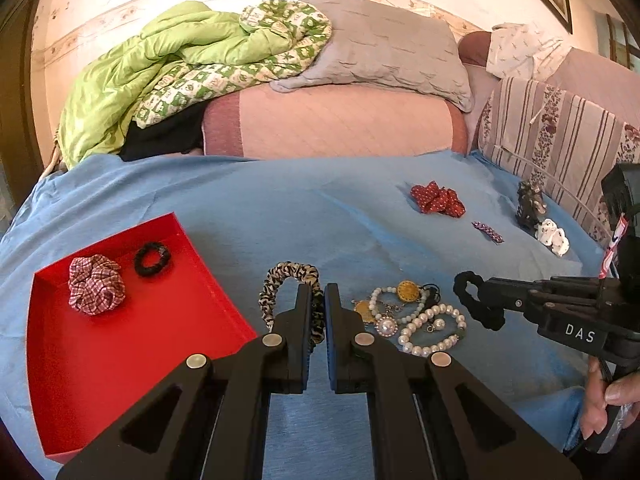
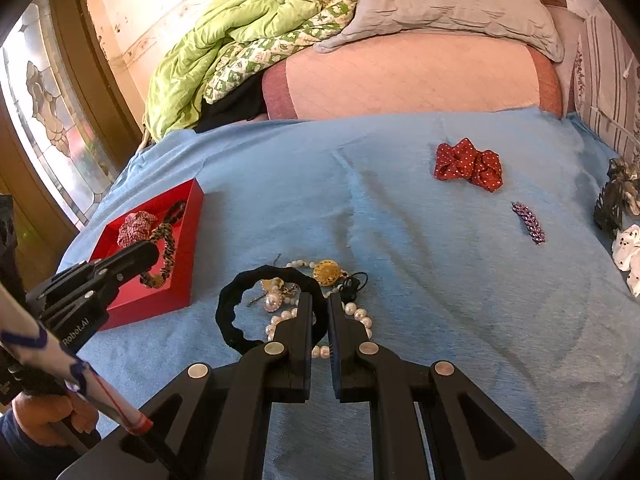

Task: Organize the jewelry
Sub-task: 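Carry both items into the red tray and open both tools to release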

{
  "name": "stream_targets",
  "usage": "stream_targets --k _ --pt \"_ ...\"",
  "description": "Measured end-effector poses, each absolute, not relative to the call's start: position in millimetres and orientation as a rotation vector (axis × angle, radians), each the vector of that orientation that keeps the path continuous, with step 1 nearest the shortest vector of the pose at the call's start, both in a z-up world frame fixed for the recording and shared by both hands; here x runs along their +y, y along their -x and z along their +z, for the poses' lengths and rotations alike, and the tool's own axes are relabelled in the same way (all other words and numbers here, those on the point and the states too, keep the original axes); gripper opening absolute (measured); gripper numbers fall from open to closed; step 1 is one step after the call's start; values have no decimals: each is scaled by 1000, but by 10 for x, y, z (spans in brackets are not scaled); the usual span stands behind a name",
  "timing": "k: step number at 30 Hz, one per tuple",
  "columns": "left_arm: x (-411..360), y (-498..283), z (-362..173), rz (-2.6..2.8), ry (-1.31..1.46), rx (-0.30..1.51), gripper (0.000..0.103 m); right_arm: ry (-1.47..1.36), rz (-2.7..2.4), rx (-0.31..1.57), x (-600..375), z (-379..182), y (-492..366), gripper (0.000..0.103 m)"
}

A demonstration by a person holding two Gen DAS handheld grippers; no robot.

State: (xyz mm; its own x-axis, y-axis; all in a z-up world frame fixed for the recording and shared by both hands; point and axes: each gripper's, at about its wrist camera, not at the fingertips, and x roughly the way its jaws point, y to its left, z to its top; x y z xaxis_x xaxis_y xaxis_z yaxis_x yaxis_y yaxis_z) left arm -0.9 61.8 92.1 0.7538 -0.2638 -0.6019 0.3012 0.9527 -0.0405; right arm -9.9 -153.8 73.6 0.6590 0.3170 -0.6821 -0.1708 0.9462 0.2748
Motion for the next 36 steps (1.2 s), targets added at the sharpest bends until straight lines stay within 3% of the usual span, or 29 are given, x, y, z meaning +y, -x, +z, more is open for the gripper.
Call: stream_targets --k 36 --pt "1848 57 1115 -126 116 621 6 -137 378 810 -815 825 105 8"
